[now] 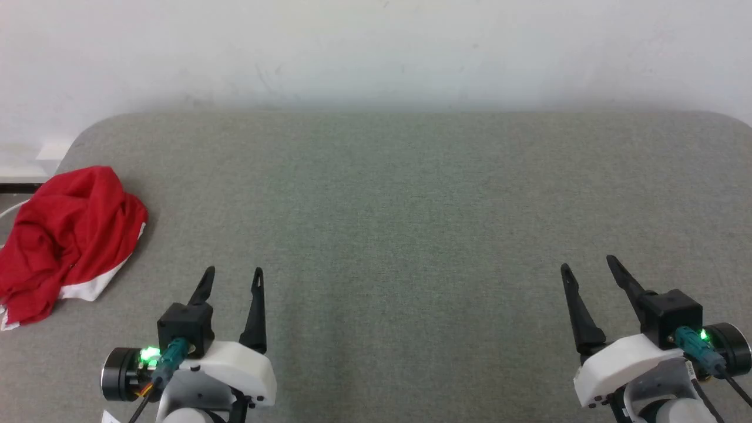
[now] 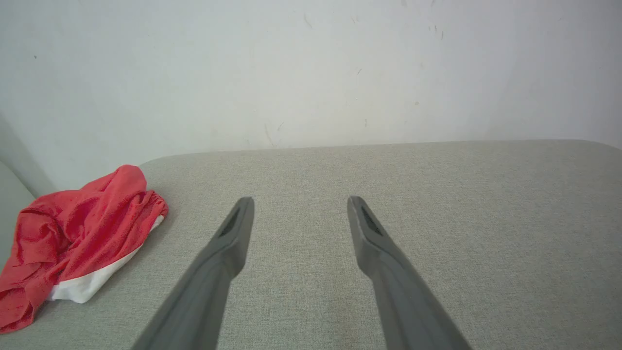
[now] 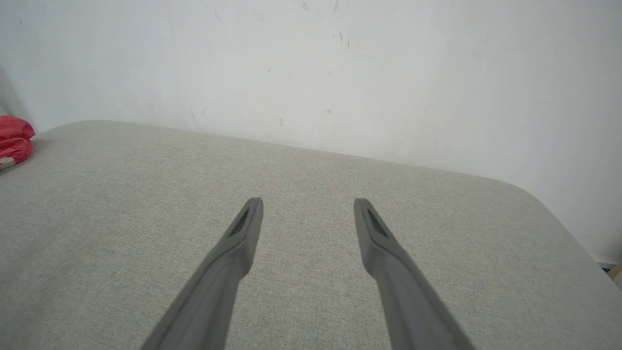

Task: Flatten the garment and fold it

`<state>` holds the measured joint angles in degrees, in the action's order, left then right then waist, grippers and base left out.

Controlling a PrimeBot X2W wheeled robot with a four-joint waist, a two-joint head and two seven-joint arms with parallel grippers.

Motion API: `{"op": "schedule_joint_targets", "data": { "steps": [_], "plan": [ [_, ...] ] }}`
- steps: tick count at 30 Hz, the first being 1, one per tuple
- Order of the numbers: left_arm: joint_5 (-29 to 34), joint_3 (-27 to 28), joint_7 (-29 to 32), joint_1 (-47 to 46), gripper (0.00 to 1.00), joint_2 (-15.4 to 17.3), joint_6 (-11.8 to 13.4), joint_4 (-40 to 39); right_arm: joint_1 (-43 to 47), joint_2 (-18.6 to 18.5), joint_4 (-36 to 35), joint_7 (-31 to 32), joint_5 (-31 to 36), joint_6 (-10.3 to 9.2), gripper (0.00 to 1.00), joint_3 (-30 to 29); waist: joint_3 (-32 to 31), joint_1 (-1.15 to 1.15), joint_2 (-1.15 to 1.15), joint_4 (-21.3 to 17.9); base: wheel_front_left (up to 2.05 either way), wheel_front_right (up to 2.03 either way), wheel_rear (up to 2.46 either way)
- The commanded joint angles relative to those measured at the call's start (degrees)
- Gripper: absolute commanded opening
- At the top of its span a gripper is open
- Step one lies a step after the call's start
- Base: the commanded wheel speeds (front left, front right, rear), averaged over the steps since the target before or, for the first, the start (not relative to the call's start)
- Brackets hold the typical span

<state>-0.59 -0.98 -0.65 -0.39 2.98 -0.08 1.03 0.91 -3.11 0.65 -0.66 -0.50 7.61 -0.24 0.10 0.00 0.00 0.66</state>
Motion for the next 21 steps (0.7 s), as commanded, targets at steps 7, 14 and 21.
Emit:
{"op": "schedule_joint_targets", "data": {
  "steps": [7,14,21],
  "plan": [
    [-1.0,-0.5,-1.4,-1.2,1.00,0.0,1.0,1.0,-0.4,0.0,0.2,-1.3,-0.5,-0.02,1.00,-0.4,0.3,0.00,0.00,2.2,0.00,0.00,0.00],
    [-1.5,-0.5,-2.2,-1.3,1.00,0.2,1.5,1.2,-0.7,0.1,0.3,-1.8,-0.5,-0.02,1.00,-0.3,0.6,0.00,0.00,4.8,0.00,0.00,0.00],
    [-1.9,-0.6,-3.0,-1.3,1.00,0.2,1.8,1.3,-1.0,0.1,0.2,-1.9,-0.4,-0.03,1.00,0.0,1.0,0.00,0.00,7.1,0.00,0.00,0.00]
  ]
}}
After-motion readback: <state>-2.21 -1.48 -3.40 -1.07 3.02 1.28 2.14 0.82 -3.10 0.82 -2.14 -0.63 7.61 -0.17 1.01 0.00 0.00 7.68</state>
